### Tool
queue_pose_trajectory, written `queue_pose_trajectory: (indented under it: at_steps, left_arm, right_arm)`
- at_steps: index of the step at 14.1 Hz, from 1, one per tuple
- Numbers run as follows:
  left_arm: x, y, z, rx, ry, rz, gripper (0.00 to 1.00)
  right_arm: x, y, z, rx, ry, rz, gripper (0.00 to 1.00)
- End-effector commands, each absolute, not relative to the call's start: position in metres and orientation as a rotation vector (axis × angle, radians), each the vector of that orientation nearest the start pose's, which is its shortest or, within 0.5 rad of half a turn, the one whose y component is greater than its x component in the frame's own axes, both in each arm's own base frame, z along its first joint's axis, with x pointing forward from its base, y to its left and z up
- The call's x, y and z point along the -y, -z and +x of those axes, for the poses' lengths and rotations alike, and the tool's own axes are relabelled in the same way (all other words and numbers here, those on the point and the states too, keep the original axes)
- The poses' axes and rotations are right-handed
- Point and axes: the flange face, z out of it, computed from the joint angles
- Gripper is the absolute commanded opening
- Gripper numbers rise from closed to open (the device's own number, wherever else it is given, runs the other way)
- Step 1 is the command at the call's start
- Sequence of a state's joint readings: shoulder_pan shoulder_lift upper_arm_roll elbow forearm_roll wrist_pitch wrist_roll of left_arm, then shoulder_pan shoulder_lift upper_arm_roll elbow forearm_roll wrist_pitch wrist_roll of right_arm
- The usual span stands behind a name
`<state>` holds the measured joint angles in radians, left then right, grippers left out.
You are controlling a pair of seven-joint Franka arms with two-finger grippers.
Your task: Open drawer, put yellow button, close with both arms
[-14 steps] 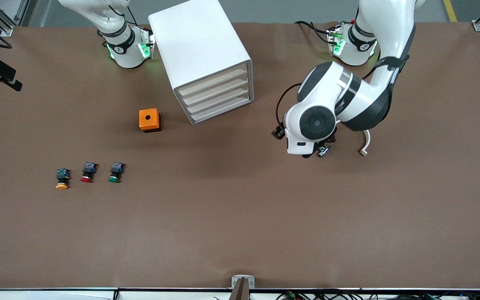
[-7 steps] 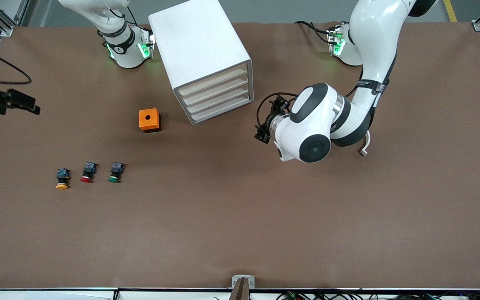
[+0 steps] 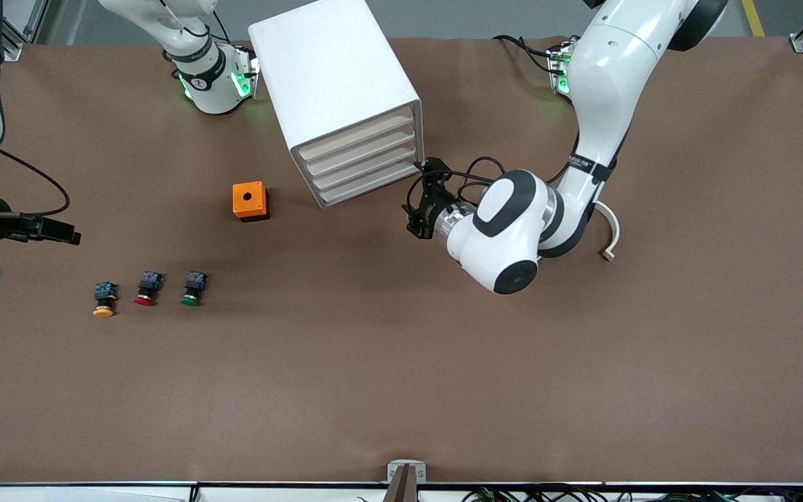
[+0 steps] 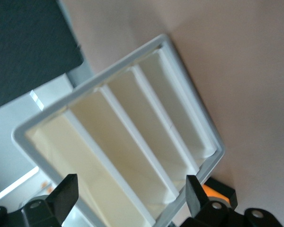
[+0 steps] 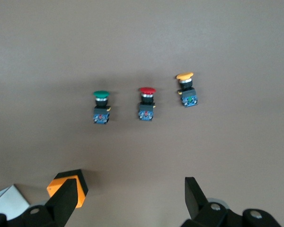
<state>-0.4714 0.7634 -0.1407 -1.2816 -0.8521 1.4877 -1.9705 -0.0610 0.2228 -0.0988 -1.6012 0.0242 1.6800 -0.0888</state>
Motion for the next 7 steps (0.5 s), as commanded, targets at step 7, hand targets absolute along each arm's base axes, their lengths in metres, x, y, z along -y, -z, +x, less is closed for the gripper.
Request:
queue_pose_trajectory:
  at_steps: [7]
  left_arm:
    - [0.488,-0.266,0.488,1.589,-1.621,-1.409,0.73]
  right_arm:
    - [0.164,-0.361,0.642,0.037,-0.143,-3.129,1.0]
